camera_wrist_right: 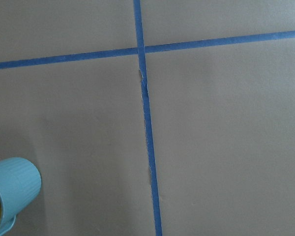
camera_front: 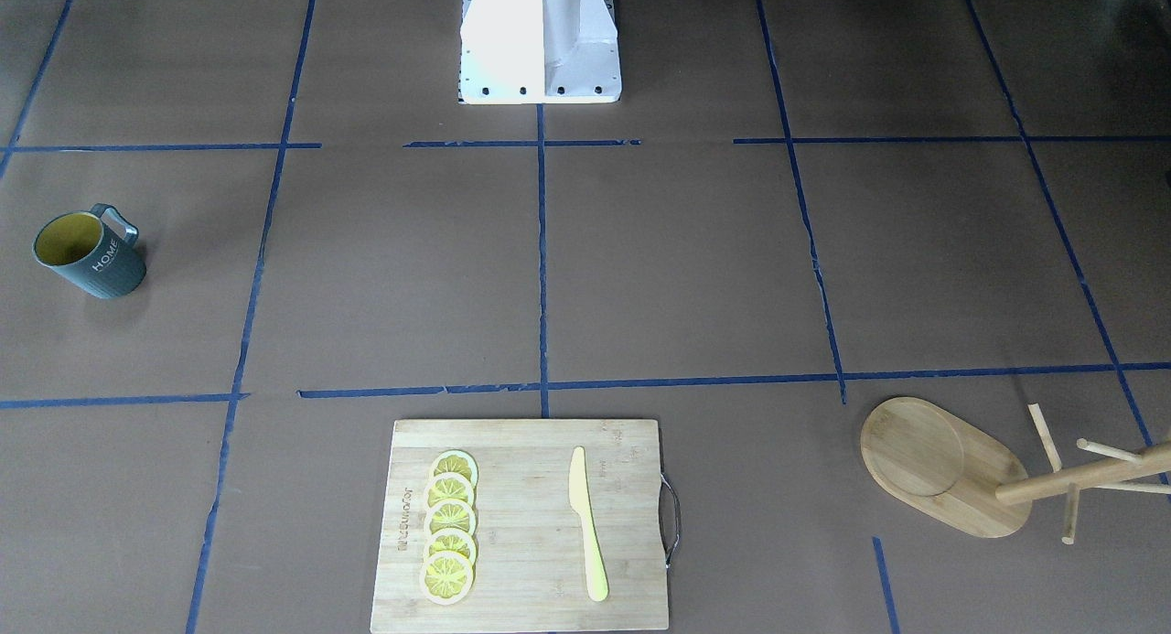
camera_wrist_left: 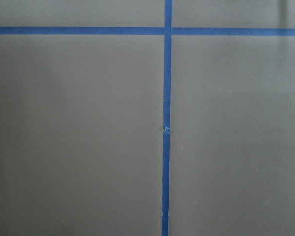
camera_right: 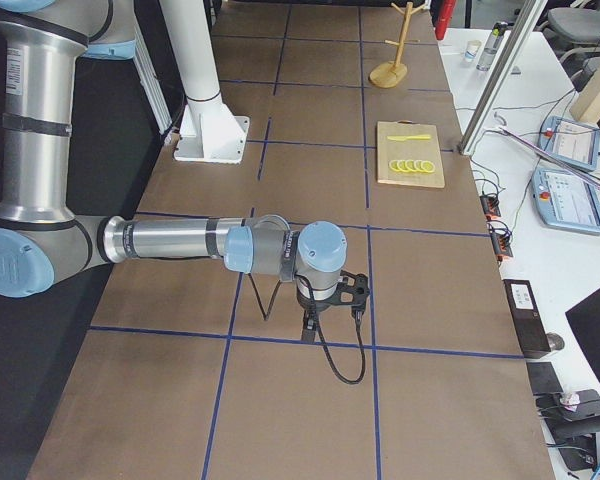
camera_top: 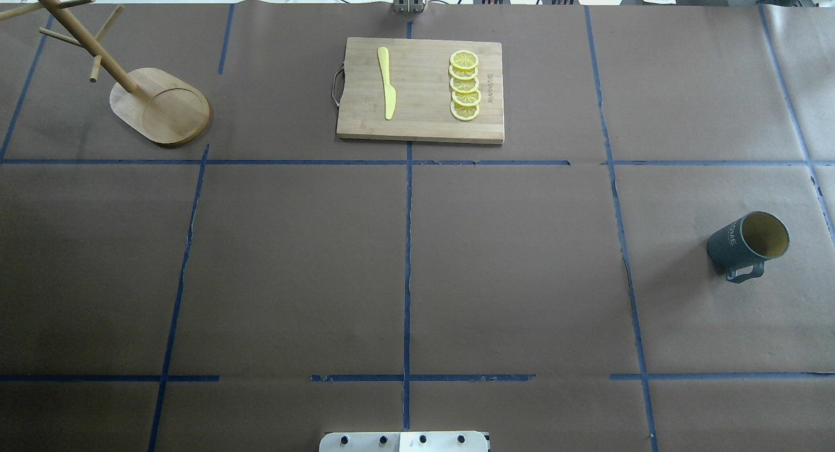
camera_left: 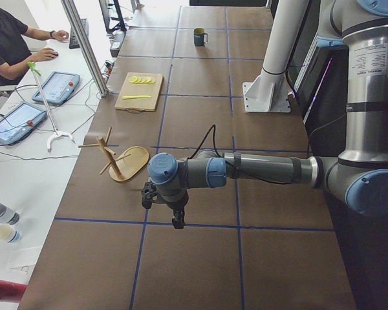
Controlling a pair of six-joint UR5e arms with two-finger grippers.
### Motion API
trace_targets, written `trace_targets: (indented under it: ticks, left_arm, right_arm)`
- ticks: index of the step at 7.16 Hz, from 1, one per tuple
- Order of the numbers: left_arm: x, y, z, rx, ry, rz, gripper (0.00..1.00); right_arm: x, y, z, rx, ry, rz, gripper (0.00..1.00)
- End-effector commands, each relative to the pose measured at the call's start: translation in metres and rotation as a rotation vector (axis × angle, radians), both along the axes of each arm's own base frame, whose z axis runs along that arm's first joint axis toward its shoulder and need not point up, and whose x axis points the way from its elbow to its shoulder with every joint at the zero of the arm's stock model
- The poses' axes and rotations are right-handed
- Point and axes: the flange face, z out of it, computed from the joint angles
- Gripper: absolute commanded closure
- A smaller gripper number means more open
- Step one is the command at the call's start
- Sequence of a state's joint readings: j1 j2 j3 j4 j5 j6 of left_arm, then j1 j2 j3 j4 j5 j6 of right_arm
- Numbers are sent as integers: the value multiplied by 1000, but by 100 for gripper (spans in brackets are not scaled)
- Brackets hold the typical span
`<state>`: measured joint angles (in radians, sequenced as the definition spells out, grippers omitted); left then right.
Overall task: Hang cup on storage rack
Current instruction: 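Lower the right gripper toward the teal mug's handle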
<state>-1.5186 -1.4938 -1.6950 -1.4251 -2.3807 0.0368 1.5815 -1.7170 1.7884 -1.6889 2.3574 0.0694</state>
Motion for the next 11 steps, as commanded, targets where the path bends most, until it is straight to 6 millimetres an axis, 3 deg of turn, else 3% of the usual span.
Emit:
trace_targets:
  ticks: [1, 3, 4, 5, 8, 11]
  left_arm:
    - [0, 0, -1, 3, -3, -1, 0]
    - [0, 0, -6, 12, -1, -1, 0]
    - [-1, 1, -19, 37, 0, -2, 0]
    - [-1, 10, -23, 45, 1, -2, 0]
    - [-1, 22, -23, 40, -1, -2, 0]
    - [-1, 24, -22, 36, 0, -4, 0]
  right_arm:
    - [0, 0, 3, -7, 0, 0, 0]
    - [0, 0, 9, -19, -2, 0, 0]
    - [-2, -1, 8, -18, -20, -2, 0]
    - [-3, -1, 7, -16, -36, -1, 0]
    - [-12, -7, -5, 3, -89, -13, 0]
    - [-74, -15, -17, 65, -100, -132, 2]
